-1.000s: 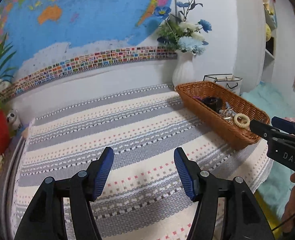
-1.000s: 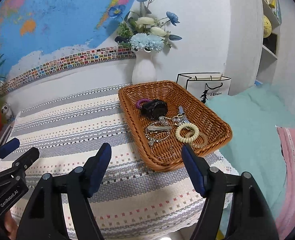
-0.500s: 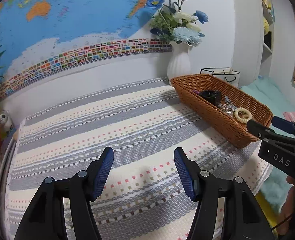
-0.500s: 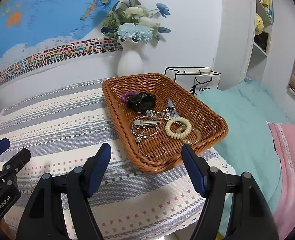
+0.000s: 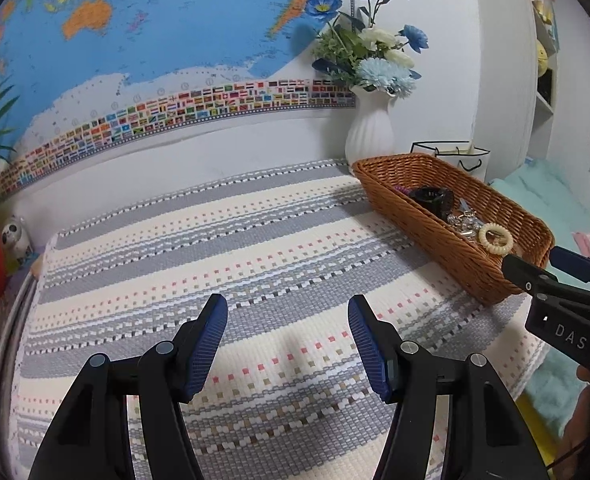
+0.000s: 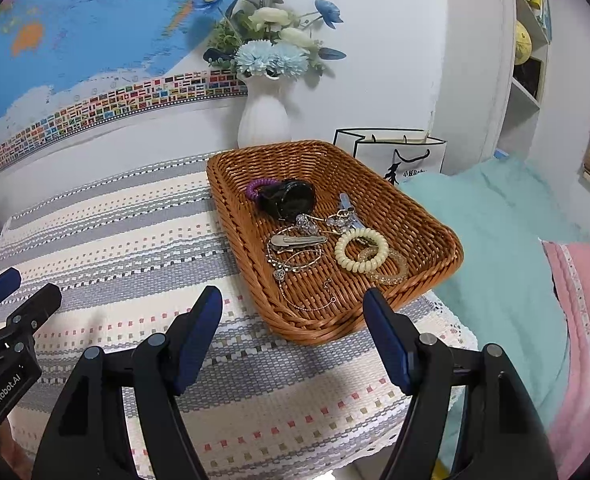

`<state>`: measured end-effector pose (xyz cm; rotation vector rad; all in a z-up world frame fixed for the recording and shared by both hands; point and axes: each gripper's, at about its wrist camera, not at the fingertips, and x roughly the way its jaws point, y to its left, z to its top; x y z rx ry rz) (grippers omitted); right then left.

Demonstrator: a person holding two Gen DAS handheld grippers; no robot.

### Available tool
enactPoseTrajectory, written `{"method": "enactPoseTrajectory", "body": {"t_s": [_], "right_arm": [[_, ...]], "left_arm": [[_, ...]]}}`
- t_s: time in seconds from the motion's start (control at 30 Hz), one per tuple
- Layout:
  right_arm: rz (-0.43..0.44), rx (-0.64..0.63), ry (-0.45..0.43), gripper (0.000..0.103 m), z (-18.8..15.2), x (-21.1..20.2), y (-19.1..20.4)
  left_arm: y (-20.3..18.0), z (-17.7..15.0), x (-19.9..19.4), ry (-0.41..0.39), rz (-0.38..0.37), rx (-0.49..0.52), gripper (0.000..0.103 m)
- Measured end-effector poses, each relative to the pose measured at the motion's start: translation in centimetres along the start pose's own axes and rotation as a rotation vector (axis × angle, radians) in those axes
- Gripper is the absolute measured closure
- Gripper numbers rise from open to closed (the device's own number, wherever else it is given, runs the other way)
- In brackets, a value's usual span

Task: Organize jewelry

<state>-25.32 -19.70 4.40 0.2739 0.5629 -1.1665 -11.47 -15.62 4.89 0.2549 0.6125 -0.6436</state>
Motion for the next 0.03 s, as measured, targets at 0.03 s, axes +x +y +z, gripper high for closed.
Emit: {"method": "enactPoseTrajectory", "body": {"t_s": [0.03], "right_arm": [[0.001, 0.001, -0.001, 0.028, -0.01, -0.11, 0.04]], "left_arm": [[0.05, -0.01, -0.06, -0.001, 0.001, 0.0, 0.039]]}}
